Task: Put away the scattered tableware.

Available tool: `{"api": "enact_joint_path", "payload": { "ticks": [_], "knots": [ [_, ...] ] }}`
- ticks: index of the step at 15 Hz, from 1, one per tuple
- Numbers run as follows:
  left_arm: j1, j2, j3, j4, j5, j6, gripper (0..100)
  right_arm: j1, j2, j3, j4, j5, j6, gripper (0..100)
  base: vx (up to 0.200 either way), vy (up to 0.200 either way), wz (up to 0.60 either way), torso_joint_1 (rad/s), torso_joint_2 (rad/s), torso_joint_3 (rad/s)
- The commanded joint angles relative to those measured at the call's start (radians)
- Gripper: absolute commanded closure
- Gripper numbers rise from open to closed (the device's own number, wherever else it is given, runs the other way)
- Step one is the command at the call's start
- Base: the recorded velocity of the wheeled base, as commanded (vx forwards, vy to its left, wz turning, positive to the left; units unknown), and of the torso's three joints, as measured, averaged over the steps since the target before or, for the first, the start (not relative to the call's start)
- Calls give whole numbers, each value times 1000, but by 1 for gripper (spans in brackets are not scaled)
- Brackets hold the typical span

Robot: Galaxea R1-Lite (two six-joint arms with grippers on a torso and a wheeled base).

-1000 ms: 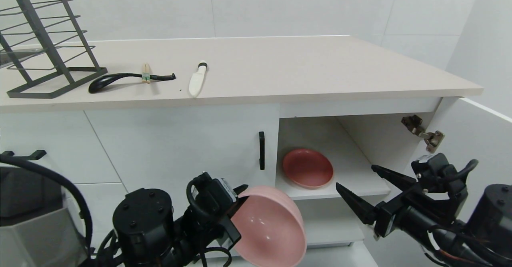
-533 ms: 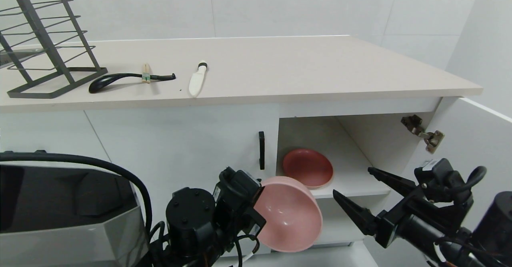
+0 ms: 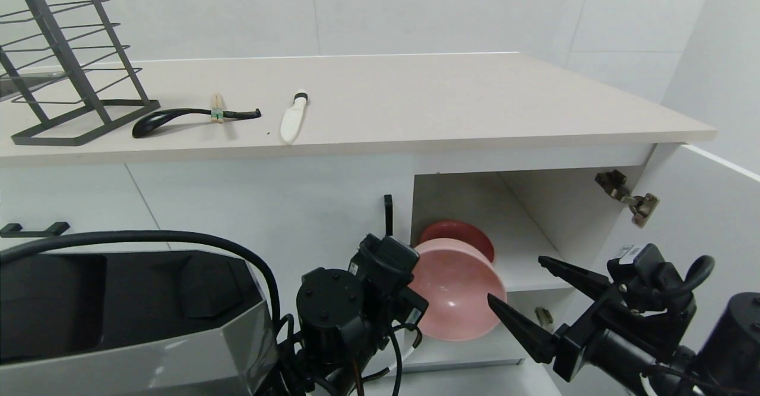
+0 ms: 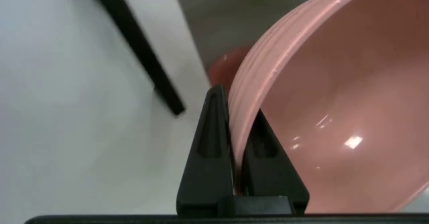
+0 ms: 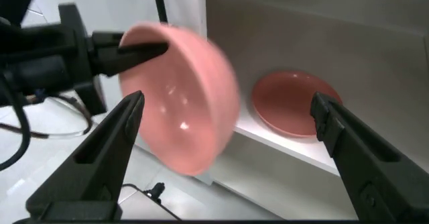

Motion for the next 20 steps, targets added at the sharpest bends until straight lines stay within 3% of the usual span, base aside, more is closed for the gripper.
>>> {"api": "enact_joint_path", "payload": {
  "ticks": [1,5,8,13,14,20],
  "knots": [
    [-13,5,-54,-1,1,-1,100,-17,21,-1,-1,0,1,0,0,0,0,0,0,0],
    [-20,2,-103,-1,0,-27,100,-90,36,-19,-1,0,1,0,0,0,0,0,0,0],
    [-36,16,-152,-1,-2,-27,100,-165,45,-57,-1,0,2,0,0,0,0,0,0,0],
    [-54,39,-201,-1,-2,-26,100,-179,45,-84,-1,0,7,0,0,0,0,0,0,0],
    [-57,45,-214,-1,-3,-22,100,-178,39,-79,-1,0,7,100,0,0,0,0,0,0],
    [-59,57,-226,-1,-3,-21,100,-147,30,-80,-1,0,7,100,0,0,0,0,0,0]
  ]
}}
